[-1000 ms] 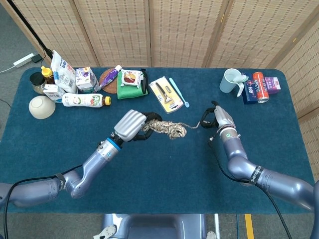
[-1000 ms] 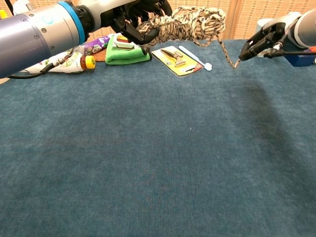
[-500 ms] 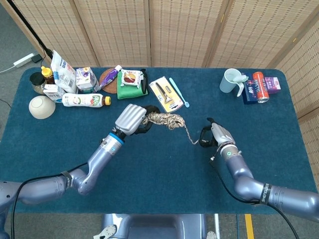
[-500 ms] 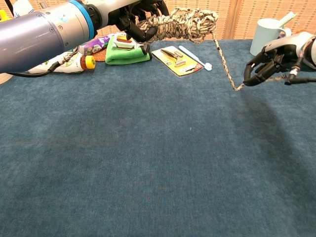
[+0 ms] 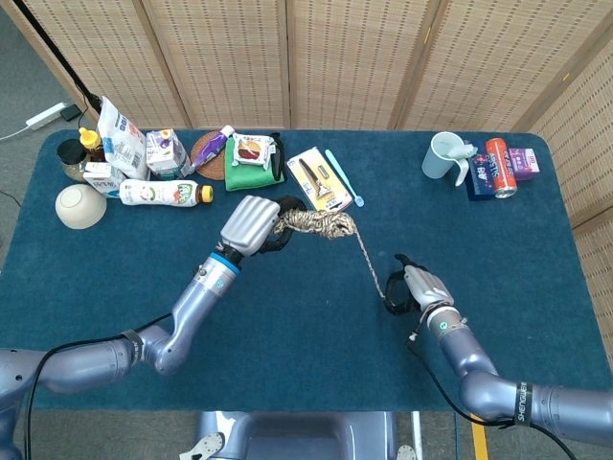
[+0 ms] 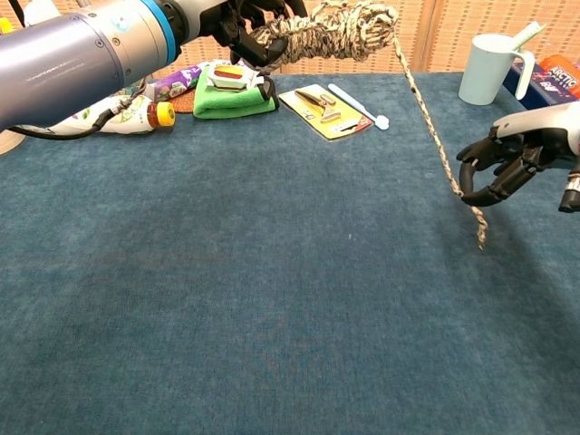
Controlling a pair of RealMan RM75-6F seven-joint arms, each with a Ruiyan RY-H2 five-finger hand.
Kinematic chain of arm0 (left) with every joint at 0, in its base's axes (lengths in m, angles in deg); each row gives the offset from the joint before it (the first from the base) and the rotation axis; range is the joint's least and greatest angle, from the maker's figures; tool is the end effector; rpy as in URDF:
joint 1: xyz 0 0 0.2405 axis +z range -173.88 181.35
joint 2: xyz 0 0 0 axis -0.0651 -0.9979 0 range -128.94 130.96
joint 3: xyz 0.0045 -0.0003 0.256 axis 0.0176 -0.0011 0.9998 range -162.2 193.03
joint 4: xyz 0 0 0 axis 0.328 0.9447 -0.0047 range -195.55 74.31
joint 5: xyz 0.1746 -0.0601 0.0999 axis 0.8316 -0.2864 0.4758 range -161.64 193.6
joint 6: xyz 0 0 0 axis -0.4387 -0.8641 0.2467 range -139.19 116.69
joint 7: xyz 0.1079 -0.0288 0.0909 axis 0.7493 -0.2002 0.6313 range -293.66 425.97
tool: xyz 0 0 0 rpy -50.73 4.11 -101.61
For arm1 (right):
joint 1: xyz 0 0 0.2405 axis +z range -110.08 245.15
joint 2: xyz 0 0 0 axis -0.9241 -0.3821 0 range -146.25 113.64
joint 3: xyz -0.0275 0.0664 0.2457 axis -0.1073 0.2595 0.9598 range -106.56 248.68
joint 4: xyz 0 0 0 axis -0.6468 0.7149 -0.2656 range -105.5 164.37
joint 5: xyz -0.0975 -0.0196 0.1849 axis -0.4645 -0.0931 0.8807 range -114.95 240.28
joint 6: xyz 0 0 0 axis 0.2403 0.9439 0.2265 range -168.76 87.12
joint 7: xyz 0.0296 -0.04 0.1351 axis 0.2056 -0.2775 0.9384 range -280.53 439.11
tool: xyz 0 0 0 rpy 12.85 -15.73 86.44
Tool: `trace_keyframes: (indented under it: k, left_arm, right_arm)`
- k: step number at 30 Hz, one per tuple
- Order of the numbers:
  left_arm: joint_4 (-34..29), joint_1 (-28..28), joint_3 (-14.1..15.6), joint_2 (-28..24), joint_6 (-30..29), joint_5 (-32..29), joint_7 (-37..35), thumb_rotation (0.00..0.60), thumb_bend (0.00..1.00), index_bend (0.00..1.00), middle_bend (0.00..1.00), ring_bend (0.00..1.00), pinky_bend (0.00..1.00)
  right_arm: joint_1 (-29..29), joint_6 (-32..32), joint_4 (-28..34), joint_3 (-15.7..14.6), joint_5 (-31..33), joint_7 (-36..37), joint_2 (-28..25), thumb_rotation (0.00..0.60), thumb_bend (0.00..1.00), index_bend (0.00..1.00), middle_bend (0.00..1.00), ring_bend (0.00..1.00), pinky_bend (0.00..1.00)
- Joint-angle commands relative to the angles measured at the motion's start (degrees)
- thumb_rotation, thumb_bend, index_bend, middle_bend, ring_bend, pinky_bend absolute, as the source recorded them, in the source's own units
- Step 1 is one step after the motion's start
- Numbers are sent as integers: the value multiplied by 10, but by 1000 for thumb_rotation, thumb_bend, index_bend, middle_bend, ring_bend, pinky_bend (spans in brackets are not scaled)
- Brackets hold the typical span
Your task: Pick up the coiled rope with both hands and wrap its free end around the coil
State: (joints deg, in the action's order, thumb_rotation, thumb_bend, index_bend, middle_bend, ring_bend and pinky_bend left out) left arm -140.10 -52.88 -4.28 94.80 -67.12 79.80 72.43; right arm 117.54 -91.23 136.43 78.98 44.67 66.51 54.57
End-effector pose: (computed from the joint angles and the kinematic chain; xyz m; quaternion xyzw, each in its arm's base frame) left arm -0.0281 0.3949 -0.0069 -0.6889 -0.3788 -0.5243 0.3272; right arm -0.1691 -0.3228 0.0341 0.5707 -0.6782 0.2663 0.3788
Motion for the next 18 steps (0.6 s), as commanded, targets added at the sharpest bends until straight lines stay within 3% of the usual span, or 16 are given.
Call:
trace_keyframes:
  k: [1,18]
  left_arm:
    - [-1,0,-1,-2,0,-3,2,600,644,569,459,551,650]
    - [-11,4,-1,-6,-2,-4,5,600,643,568,459,551,650]
  right_arm:
    - [-2,-1,0,-3,-1,-1,2,600,535,712,0,0,0]
    - [-12,0,0,2,-15,12,-2,600,536,708,0,0,0]
